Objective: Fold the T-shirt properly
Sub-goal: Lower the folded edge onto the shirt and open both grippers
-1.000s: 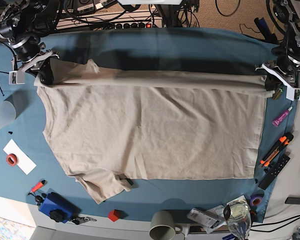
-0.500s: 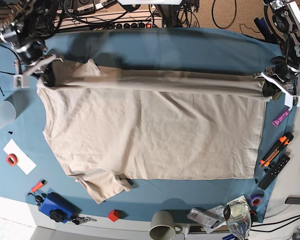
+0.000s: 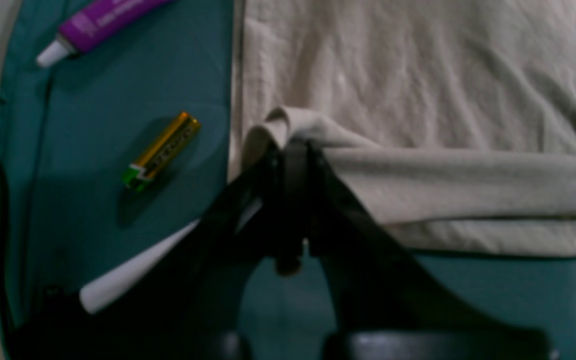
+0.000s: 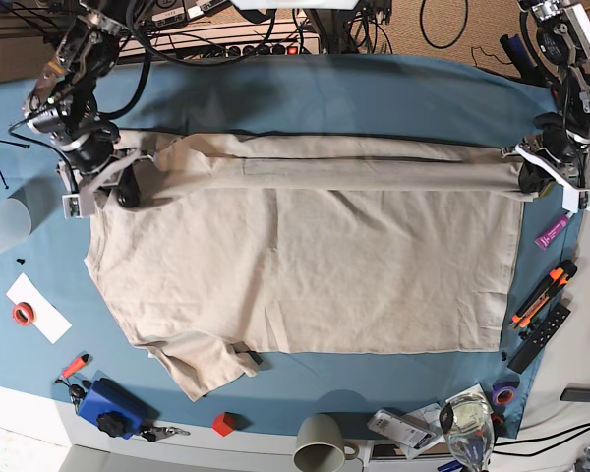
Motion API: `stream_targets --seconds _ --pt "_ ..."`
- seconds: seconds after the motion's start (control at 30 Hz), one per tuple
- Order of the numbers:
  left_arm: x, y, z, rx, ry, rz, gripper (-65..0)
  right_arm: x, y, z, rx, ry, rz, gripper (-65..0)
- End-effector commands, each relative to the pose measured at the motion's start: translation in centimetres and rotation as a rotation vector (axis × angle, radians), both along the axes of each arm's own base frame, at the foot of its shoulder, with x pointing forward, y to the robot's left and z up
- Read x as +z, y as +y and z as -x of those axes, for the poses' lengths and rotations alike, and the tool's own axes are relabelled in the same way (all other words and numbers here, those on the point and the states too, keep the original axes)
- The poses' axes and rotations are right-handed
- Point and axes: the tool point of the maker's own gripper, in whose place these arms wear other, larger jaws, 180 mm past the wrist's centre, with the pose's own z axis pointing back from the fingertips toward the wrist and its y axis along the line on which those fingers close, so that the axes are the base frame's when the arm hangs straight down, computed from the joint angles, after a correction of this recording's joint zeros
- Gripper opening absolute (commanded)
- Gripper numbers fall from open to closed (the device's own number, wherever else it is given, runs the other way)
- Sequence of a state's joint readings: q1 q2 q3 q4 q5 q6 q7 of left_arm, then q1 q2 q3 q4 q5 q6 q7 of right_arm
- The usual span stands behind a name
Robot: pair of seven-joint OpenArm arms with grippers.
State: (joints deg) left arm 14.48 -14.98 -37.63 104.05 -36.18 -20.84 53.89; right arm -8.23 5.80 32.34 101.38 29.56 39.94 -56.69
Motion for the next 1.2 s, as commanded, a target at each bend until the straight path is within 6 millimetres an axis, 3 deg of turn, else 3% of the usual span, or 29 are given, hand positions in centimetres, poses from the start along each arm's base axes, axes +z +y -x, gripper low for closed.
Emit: stream_targets --seconds 0.0,0.5,0.7,0.8,0.97,1.17 --pt "1.3 0.6 -1.1 0.001 -0.051 -0.016 -65.0 1.8 -0.4 -1.4 -0.001 -0.075 0.002 -65.0" --pt "0.7 1.0 -4.8 0.003 -0.083 0.053 -65.0 1.9 -1.0 -5.5 -0.031 -0.105 -0.053 -65.0" --pt "1.5 1.4 -6.0 0.011 -0.113 0.042 -65.0 1.4 -2.7 -7.4 -0.050 -0.088 -0.064 -65.0" --pt "0.9 1.1 -6.1 0.003 -0.099 0.039 -65.0 1.5 -3.4 -8.2 -0.057 -0.087 -0.068 -65.0" --pt "-1.1 -0.5 -7.2 -0.051 -0.062 -0.010 -65.0 2.0 -3.6 -8.6 -0.059 -0.106 -0.069 -65.0" --pt "-0.3 0.4 -9.2 0.003 -0.066 -0.088 -65.0 2.0 -3.7 -8.6 -0.060 -0.107 -0.065 -65.0"
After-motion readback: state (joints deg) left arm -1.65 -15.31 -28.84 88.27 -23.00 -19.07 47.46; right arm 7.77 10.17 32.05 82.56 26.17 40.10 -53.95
